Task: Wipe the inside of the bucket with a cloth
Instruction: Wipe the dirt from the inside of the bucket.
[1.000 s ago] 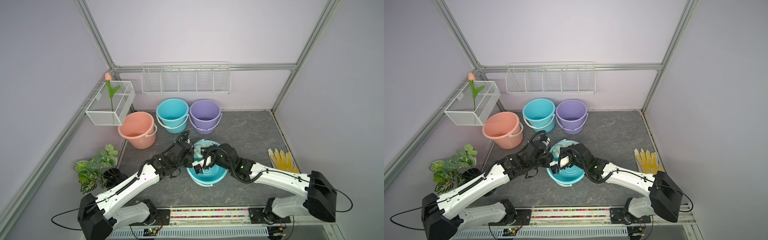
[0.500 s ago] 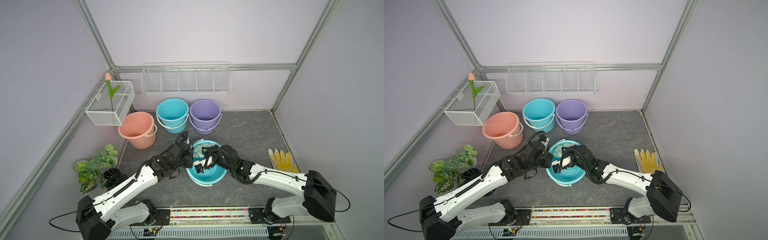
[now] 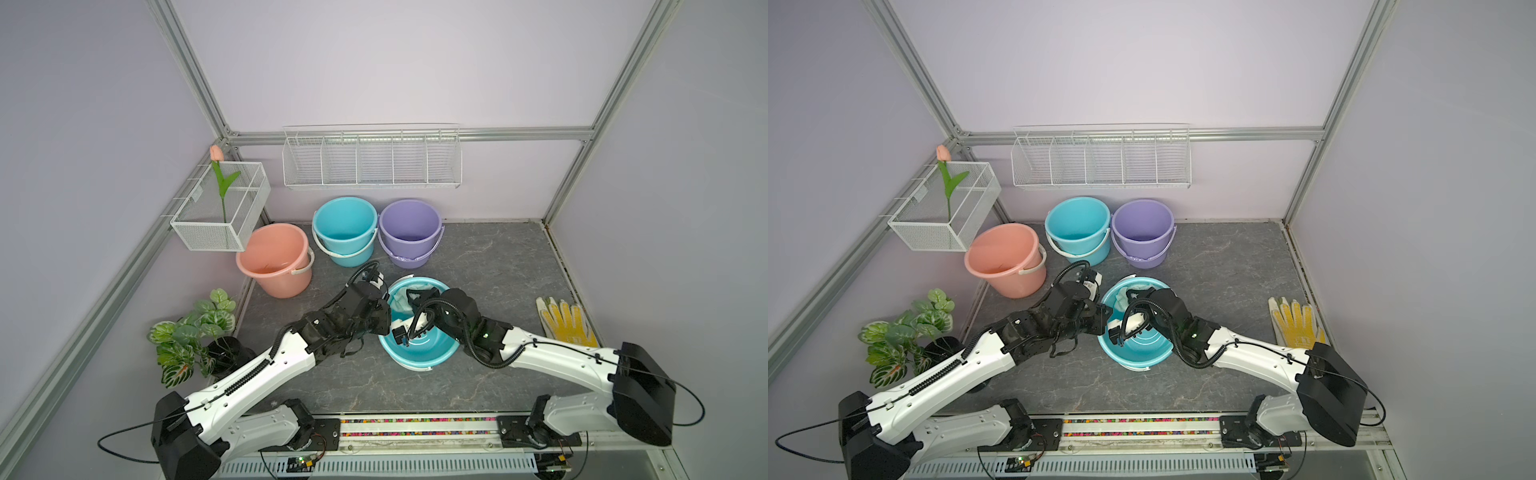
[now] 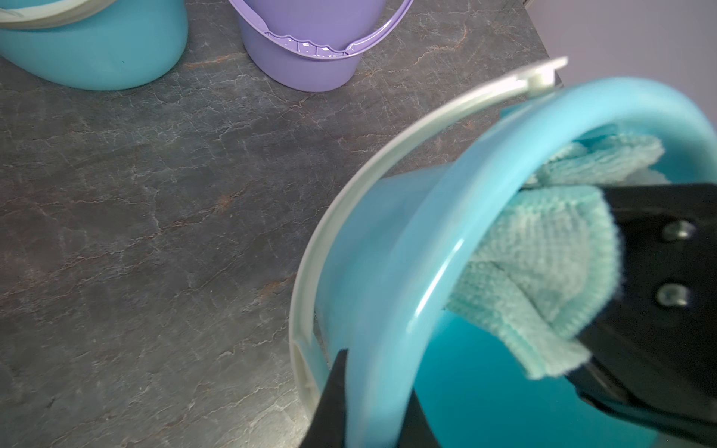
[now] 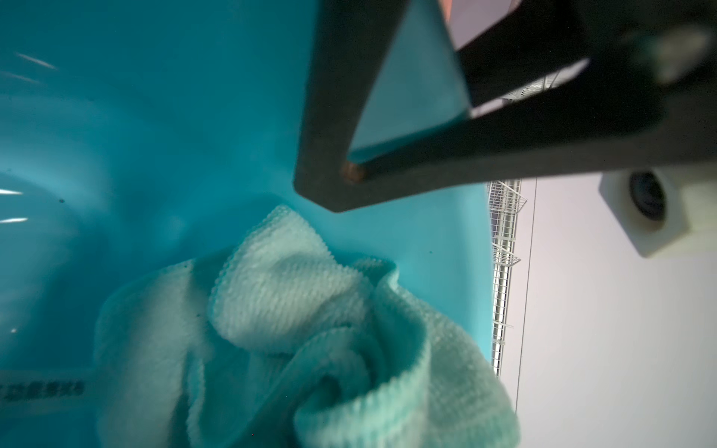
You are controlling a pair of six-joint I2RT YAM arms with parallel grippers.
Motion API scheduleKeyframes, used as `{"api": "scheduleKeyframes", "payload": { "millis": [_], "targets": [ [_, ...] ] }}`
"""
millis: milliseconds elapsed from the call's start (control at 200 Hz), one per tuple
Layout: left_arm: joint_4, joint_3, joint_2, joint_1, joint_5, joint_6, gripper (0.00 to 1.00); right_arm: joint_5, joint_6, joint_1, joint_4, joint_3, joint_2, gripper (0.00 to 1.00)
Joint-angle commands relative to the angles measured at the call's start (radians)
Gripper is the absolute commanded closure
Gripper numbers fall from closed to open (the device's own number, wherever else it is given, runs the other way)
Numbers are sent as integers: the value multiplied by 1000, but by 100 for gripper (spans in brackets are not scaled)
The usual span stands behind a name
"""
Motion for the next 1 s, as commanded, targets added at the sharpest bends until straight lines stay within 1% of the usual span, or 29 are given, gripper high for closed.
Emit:
{"api": "scheduleKeyframes", "payload": {
  "millis": [0, 120, 165, 375, 555, 640, 740, 855, 995],
  "targets": [
    [-3, 36, -9, -19, 73, 20, 100, 18, -74, -20, -5, 42, 63, 93],
    [2, 39, -3, -22, 77, 25, 100, 8, -68, -32, -37, 51, 134, 93],
    [6, 39, 1, -23, 80, 26, 100, 5, -61, -37, -39, 85, 165, 93],
    [8, 42, 10, -25, 81, 33, 100, -5, -26, -50, 5, 96, 312, 93],
    [9, 37, 3, -25, 76, 31, 100, -35, 42, -53, -49, 117, 364, 93],
    [6, 36, 4, -26, 71, 32, 100, -30, 59, -53, -48, 110, 348, 93],
    [2, 35, 3, -28, 63, 28, 100, -23, 62, -53, -53, 95, 290, 93],
    [1, 36, 6, -28, 51, 25, 100, -16, 58, -49, -105, 77, 187, 93],
    [0, 30, 0, -27, 29, 17, 100, -8, 61, -31, -222, 63, 38, 93]
  ]
}}
